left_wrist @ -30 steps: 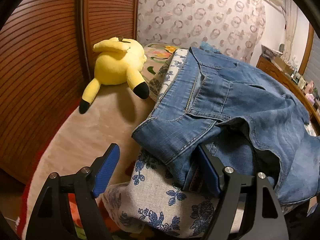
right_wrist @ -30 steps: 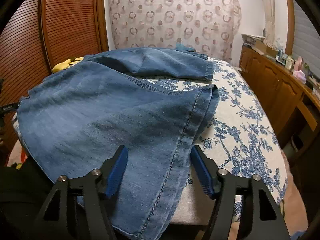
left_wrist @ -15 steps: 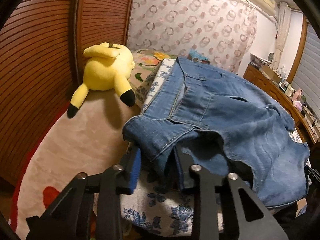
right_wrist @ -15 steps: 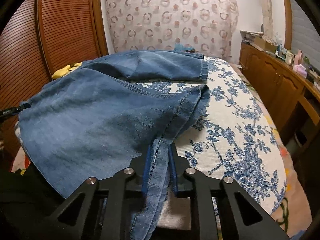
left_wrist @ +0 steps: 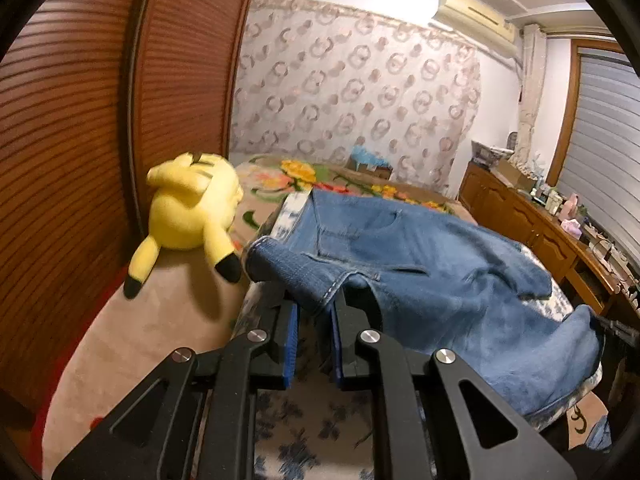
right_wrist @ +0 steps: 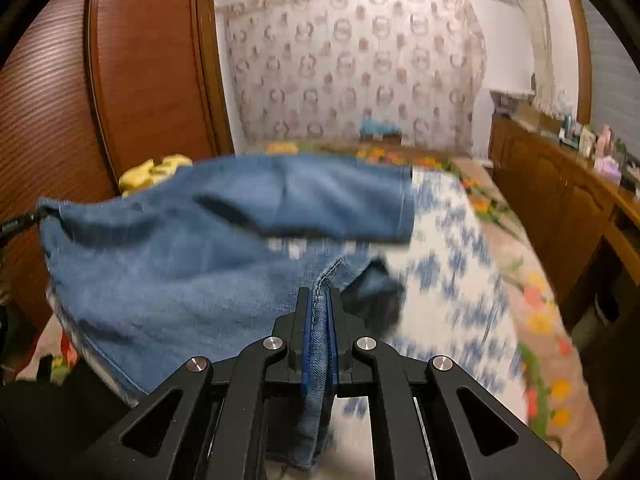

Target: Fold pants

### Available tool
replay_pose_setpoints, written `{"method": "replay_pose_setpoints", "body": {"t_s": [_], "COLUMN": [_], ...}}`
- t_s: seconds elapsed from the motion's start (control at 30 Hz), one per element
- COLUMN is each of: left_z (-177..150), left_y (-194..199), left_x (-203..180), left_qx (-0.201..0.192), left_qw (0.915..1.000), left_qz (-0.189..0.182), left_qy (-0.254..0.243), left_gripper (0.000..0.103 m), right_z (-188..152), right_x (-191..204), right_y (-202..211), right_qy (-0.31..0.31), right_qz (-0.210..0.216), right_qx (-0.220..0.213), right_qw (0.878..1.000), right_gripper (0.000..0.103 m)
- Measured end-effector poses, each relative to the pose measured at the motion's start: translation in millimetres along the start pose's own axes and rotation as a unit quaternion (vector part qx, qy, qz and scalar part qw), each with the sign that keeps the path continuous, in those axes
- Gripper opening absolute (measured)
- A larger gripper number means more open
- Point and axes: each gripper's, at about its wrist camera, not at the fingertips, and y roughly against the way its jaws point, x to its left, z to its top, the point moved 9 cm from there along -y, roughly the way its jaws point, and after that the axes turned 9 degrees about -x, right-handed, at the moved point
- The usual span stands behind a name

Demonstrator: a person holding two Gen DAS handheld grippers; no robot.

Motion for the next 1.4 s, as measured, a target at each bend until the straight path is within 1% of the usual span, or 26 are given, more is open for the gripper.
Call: {"method": "replay_pose_setpoints", "body": {"t_s": [0.13,0.17,0.23,0.3,0.33,0.43,0.5,0.53,0.57,0.6,0.7,0.8,0.83,0.93,1.0,1.13,1.23,1.4], "left_z": [13,15,17,14,13,6,2,1,2,0,-1,-3,-3,-4,-5,-5,-5,-9], "left_y": [-4,-5,-10,-11,-12,-13,-12,-12,-11,-11,-11,-12,-13,-14,-15,-16,-16,-18], "left_x": [-11,-13,-15,-20,-21,-24,-24,-24,-27,-26,-28,-29,-30,-32,-33,-32,-31,-29], "left_qx": [-0.012,-0.014,-0.013,-0.01,-0.009,-0.003,0.0,0.001,0.001,0.002,0.004,0.005,0.005,0.007,0.009,0.011,0.013,0.016], "left_qw": [0.9999,0.9998,0.9998,0.9997,0.9997,0.9997,0.9996,0.9996,0.9996,0.9996,0.9996,0.9996,0.9996,0.9995,0.9995,0.9995,0.9996,0.9996], "left_qz": [-0.004,-0.007,-0.01,-0.011,-0.012,-0.013,-0.013,-0.013,-0.013,-0.012,-0.012,-0.012,-0.012,-0.012,-0.012,-0.01,-0.009,-0.006], "left_qy": [-0.008,-0.011,-0.013,-0.017,-0.017,-0.022,-0.024,-0.024,-0.024,-0.025,-0.026,-0.027,-0.027,-0.027,-0.027,-0.026,-0.025,-0.024], "left_gripper": [0.015,0.015,0.015,0.015,0.015,0.015,0.015,0.015,0.015,0.015,0.015,0.015,0.015,0.015,0.015,0.015,0.015,0.015], "right_z": [38,46,49,41,32,5,-5,-7,-9,-10,-12,-20,-23,-35,-41,-51,-57,-61], "right_x": [1,3,8,11,13,11,7,6,3,0,-9,-15,-13,-6,5,7,9,9], "right_y": [-10,-17,-34,-53,-68,-95,-102,-103,-101,-98,-81,-65,-57,-52,-43,-48,-53,-56], "right_qy": [0.015,0.022,0.031,0.039,0.04,0.031,0.028,0.026,0.022,0.017,0.013,0.005,0.003,-0.003,-0.002,-0.008,-0.011,-0.007], "right_qz": [0.001,0.002,0.001,0.002,0.007,0.011,0.004,0.002,0.002,0.002,-0.01,-0.01,-0.007,0.007,0.013,0.025,0.026,0.019], "right_qx": [-0.032,-0.036,-0.031,-0.012,0.009,0.051,0.064,0.066,0.066,0.063,0.055,0.051,0.053,0.066,0.076,0.091,0.097,0.093], "right_qw": [0.999,0.999,0.999,0.999,0.999,0.998,0.998,0.997,0.998,0.998,0.998,0.999,0.999,0.998,0.997,0.996,0.995,0.995], "right_gripper": [0.006,0.006,0.006,0.007,0.007,0.008,0.019,0.024,0.032,0.037,0.044,0.045,0.045,0.045,0.045,0.045,0.045,0.045]}}
